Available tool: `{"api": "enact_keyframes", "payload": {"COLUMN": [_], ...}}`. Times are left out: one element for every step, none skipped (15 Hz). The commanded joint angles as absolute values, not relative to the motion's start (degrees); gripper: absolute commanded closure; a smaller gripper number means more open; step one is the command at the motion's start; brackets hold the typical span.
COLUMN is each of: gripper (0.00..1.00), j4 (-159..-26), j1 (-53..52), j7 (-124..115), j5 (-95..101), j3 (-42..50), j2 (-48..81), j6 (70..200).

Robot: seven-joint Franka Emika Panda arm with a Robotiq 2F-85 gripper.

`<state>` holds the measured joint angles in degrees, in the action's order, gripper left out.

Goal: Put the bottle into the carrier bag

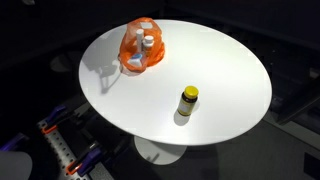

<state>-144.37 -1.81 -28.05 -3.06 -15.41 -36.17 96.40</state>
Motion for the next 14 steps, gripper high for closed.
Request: {"api": "enact_keyframes", "payload": {"gripper": [0.0, 0.0, 0.0, 0.0, 0.0, 0.0, 0.0, 0.0, 0.0, 0.0, 0.0, 0.0, 0.0, 0.0], "j4": [-139.94, -139.23, -138.69, -138.16, -137.7, -137.42, -137.09, -136.92, -136.8, -136.82, -136.81, -136.77, -136.72, -136.66], "j1": [0.24, 0.7, 1.2, 1.69, 2.08, 2.48, 2.9, 3.23, 3.59, 3.88, 4.21, 4.51, 4.96, 5.28], "j7": [-28.52, -27.8, -27.72, -27.28, -27.13, -26.92, -26.92, -26.81, -26.63, -26.5, -26.12, -26.08, -25.87, -25.54], "j5": [1.35, 2.28, 3.49, 4.68, 5.8, 6.96, 8.16, 9.13, 10.02, 10.79, 11.28, 11.64, 11.81, 11.72], "j3": [-14.53, -13.84, -13.51, -12.84, -12.35, -11.77, -11.22, -10.56, -9.89, -9.28, -8.39, -7.72, -6.75, -5.85], "j2": [-33.71, -33.08, -32.62, -31.96, -31.39, -30.79, -30.08, -29.38, -28.62, -28.07, -27.3, -26.6, -25.74, -25.0], "j6": [95.12, 95.62, 96.19, 97.13, 98.01, 99.5, 100.93, 102.52, 103.97, 105.56, 107.36, 108.87, 110.7, 112.22]}}
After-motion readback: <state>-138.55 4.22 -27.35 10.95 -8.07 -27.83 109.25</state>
